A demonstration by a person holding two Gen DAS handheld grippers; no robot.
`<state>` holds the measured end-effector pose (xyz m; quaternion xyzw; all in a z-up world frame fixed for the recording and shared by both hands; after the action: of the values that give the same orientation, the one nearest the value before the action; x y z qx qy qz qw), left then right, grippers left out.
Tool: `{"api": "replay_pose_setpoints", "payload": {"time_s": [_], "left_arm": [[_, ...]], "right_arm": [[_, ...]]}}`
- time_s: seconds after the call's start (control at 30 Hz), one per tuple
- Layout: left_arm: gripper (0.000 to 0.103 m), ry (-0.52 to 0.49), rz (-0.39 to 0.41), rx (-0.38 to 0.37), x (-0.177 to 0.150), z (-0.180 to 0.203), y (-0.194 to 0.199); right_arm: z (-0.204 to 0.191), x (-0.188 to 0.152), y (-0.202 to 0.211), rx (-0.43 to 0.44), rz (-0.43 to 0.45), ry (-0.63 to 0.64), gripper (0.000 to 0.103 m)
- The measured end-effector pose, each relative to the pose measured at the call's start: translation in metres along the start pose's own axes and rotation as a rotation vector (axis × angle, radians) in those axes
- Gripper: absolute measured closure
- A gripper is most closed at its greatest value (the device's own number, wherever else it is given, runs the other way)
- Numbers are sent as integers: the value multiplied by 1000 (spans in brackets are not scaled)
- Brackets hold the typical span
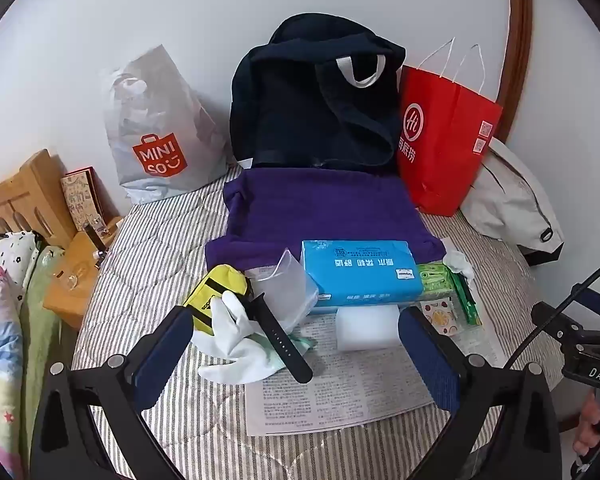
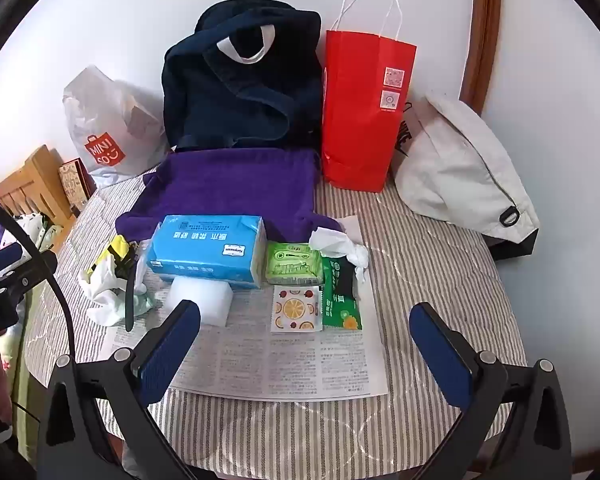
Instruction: Organize soft objects
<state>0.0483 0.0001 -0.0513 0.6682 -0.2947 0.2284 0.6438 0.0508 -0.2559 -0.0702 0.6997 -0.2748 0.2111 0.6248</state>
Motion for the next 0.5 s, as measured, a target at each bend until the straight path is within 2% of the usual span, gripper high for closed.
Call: {"api": "replay_pose_setpoints", "payload": {"time_s": [0.13, 0.5], "left_arm": [[0, 17, -5, -17, -3, -1, 0], [0, -2, 4, -5, -10, 1, 5]], "right_arm": [[2, -1, -1, 3, -5, -2, 0], [3, -3, 6, -2, 7, -18, 0]]}}
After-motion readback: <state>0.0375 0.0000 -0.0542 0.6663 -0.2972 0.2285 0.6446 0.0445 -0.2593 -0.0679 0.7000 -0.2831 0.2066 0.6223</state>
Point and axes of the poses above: each gripper's, at about its wrist camera, not at the fingertips, and y roughly against the way its jaws point, z to its right, x to its top, the point moved 7 cm from there along -y, roughly the way its jaws point, and after that the axes turned 8 degrees about -y, right-handed, at the moved point
